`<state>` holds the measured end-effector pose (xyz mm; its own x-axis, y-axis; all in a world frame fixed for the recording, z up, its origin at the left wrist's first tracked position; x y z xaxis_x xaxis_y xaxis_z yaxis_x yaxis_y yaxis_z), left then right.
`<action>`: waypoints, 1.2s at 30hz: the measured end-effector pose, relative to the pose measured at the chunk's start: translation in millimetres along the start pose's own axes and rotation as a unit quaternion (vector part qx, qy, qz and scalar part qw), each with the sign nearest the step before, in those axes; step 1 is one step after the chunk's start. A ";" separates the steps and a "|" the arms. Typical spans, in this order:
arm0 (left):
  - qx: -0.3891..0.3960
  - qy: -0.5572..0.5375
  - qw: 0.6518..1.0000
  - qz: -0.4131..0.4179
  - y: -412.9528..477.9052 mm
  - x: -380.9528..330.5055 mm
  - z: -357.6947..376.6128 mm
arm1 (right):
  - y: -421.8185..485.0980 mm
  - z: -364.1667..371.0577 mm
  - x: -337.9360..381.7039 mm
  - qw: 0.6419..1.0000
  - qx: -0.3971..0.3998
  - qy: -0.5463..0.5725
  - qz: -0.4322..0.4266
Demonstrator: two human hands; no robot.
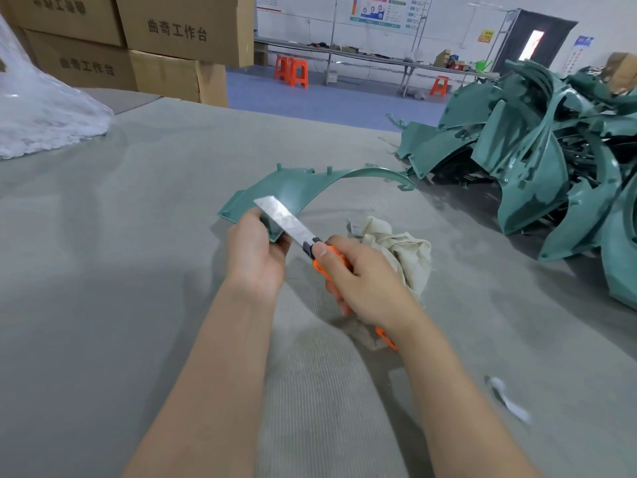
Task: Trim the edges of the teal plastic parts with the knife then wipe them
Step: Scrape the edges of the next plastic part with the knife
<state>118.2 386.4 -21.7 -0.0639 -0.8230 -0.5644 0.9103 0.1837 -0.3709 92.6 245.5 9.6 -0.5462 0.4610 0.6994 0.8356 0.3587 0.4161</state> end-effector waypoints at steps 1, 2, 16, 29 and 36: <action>-0.008 -0.003 1.000 0.006 -0.3 -1.7 -1.9 | 0.3 -6.1 0.3 1.000 -0.022 0.008 -0.001; -0.013 -0.004 1.000 0.013 -0.7 -3.6 -3.4 | 0.4 -14.4 -1.5 0.999 -0.051 0.018 0.005; -0.003 0.071 0.994 0.089 -11.8 -15.0 4.2 | -3.3 -38.8 -25.6 0.987 -0.134 0.030 0.079; 0.023 -0.014 0.999 0.022 -3.6 -3.6 4.2 | -0.7 0.9 -5.4 1.000 0.004 -0.018 0.018; 0.051 -0.031 0.998 0.008 0.8 -3.1 8.2 | -0.8 -21.9 -7.0 0.995 -0.083 0.042 0.024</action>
<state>122.5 384.6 -14.2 -0.0267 -0.8525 -0.5220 0.9484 0.1434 -0.2828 97.0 224.2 17.1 -0.5042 0.4031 0.7637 0.8627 0.1950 0.4666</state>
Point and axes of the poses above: each hand's wrist, its own y-axis towards the middle knuckle, its own z-axis out of the palm, x = y × z, the point moved 10 cm from there along y, towards the middle knuckle, and after that the axes turned 10 degrees about -z, right-handed, at the moved point
